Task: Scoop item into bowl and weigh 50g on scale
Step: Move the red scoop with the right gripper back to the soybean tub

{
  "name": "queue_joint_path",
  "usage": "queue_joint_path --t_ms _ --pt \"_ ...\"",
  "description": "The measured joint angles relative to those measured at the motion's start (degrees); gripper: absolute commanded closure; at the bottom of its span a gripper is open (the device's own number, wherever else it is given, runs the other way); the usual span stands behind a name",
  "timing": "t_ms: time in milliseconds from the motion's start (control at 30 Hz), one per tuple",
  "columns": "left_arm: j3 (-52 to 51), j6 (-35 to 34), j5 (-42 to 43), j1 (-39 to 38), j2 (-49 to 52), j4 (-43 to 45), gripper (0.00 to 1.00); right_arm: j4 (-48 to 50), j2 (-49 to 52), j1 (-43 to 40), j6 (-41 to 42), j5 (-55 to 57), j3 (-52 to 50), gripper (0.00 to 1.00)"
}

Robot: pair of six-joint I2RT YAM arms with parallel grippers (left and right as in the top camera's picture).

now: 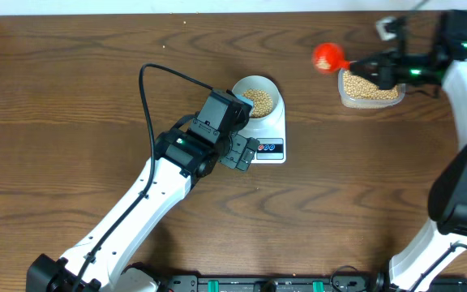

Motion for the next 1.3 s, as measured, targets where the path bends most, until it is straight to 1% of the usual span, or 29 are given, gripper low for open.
queue_joint_path --t_ms 100,267,367,533,767,1067,1300 --pt "0.0 0.0 0.0 0.0 0.0 0.0 0.02 -1.8 0.0 -5.4 0.0 1.3 0.0 0.99" --pt "0.0 0.0 0.0 0.0 0.0 0.0 0.02 -3.2 0.0 -10.3 0.1 4.8 0.0 0.99" --pt "0.0 0.0 0.0 0.0 0.0 0.0 0.02 -3.5 0.0 -11.6 0.1 7.6 0.0 0.99" --pt "0.0 0.0 0.0 0.0 0.0 0.0 0.02 -3.5 0.0 -11.6 0.0 11.7 0.0 0.99" --pt "0.0 0.0 0.0 0.0 0.0 0.0 0.02 -3.4 0.0 -7.8 0.0 21.1 0.0 0.98" --pt "0.0 0.0 0.0 0.0 0.0 0.0 0.02 -0.2 0.0 2.3 0.1 38.3 0.0 0.98" --pt "0.0 0.0 0.0 0.0 0.0 0.0 0.02 0.3 0.0 8.2 0.9 52.7 0.0 0.99"
